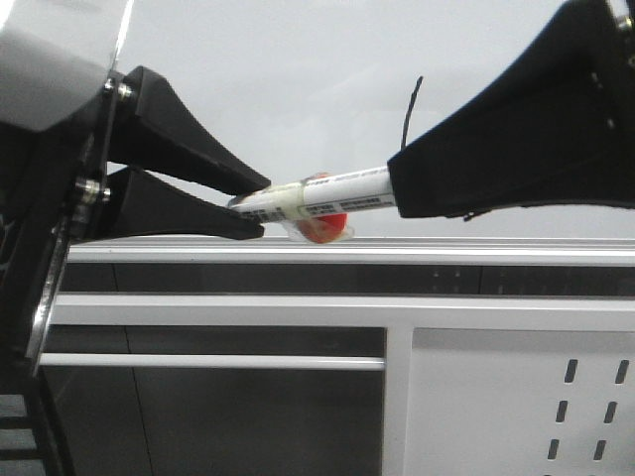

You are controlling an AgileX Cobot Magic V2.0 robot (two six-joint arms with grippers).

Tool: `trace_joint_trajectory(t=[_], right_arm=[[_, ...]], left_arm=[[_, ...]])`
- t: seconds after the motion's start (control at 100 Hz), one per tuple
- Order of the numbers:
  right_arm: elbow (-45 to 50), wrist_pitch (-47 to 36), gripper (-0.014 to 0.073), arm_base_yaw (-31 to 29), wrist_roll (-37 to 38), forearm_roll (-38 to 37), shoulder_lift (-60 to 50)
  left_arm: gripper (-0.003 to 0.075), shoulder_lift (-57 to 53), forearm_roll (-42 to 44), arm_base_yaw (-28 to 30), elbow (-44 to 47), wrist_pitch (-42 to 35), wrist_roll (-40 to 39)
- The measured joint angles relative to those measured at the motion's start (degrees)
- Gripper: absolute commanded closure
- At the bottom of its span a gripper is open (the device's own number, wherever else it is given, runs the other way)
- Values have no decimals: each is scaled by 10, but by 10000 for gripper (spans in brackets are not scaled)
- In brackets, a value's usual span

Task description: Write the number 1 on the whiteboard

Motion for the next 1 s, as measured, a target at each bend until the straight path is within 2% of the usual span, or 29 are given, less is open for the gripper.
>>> trace_joint_trajectory(t=[0.33,0.44,0.61,0.68,0.89,1.0], right_arm=[[-2,0,630,0,-1,0,0],[-11,0,533,0,-1,0,0],[-21,1,242,-1,-1,-1,2],[-24,-1,172,-1,-1,-1,2],[-25,-10,162,-1,-1,-1,2],[-25,-29,162,-1,-1,-3,-4]], left_arm=[[738,0,-1,0,0,-1,0],[738,0,-11,0,0,-5,-1],[738,0,-21,0,0,-6,-1],[738,0,-22,0,0,-6,-1],[738,0,-55,0,0,-12,0],[738,0,-107,1,0,-13,0]])
